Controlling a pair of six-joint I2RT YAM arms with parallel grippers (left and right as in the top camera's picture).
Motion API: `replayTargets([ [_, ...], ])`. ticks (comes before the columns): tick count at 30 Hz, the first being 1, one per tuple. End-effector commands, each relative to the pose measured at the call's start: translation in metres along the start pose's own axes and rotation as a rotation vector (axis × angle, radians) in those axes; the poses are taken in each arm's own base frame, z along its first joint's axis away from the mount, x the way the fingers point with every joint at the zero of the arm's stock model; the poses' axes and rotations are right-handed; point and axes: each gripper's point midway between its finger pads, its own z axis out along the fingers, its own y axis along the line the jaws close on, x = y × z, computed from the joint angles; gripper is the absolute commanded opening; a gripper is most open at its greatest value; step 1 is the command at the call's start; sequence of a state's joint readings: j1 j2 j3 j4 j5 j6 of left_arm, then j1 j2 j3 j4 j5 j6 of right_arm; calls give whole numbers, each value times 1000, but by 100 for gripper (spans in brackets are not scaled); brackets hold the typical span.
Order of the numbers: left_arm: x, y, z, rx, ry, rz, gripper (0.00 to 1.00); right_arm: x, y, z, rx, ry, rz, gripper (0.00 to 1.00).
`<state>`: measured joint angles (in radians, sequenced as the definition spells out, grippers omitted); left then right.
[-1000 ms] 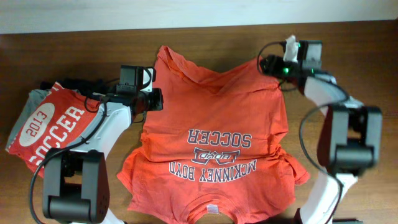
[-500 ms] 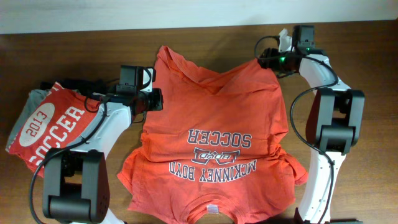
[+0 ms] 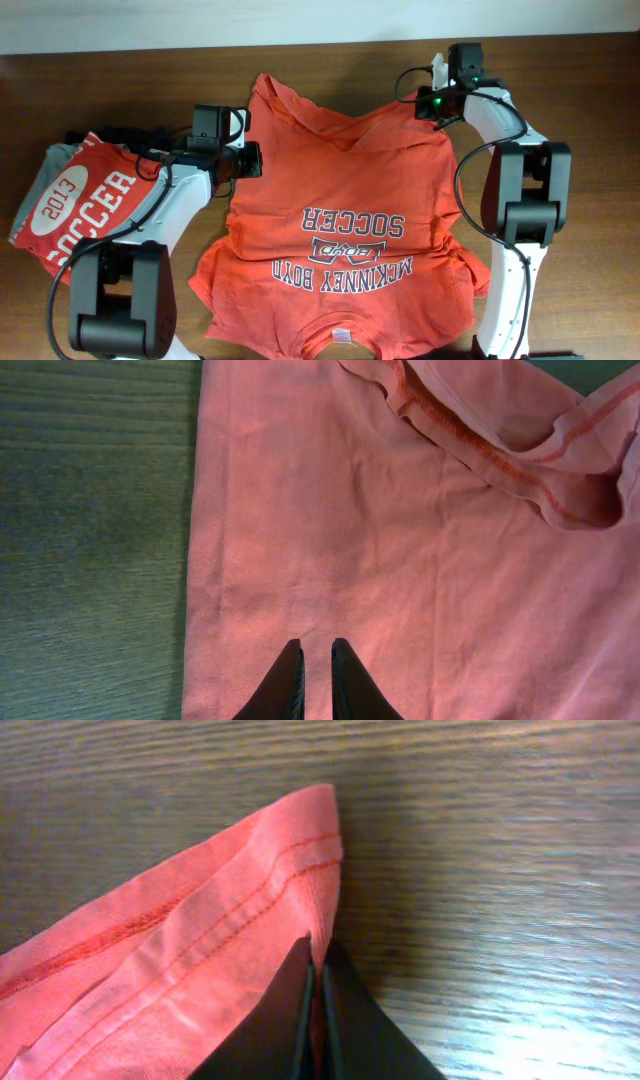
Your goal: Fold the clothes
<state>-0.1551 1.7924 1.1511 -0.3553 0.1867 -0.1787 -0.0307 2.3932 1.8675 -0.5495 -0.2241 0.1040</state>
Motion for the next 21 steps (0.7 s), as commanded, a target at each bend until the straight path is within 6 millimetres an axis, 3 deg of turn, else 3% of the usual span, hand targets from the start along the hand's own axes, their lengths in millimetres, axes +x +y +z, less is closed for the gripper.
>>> replayTargets([
  [1, 2, -2, 3, 8, 9, 17, 11, -41, -15, -38, 58, -115, 3, 4],
  [4, 2, -2, 3, 8, 8, 17, 11, -59, -26, -59, 67, -173, 27, 4],
  [6, 2, -2, 3, 8, 9, 17, 11, -66, -44, -67, 107, -199, 98, 4],
  [11, 2, -2, 3, 8, 9, 17, 11, -64, -94, -77, 215, -222, 273, 4],
  [14, 2, -2, 3, 8, 8, 17, 11, -63, -109, -80, 223, -224, 310, 5],
  [16, 1, -2, 3, 7, 7, 17, 11, -62, -112, -80, 227, -221, 314, 12],
  [19, 1, -2, 3, 8, 4, 18, 11, -59, -111, -80, 230, -206, 268, 36],
  [21, 1, -2, 3, 8, 4, 18, 12, -57, -113, -80, 242, -196, 263, 41],
])
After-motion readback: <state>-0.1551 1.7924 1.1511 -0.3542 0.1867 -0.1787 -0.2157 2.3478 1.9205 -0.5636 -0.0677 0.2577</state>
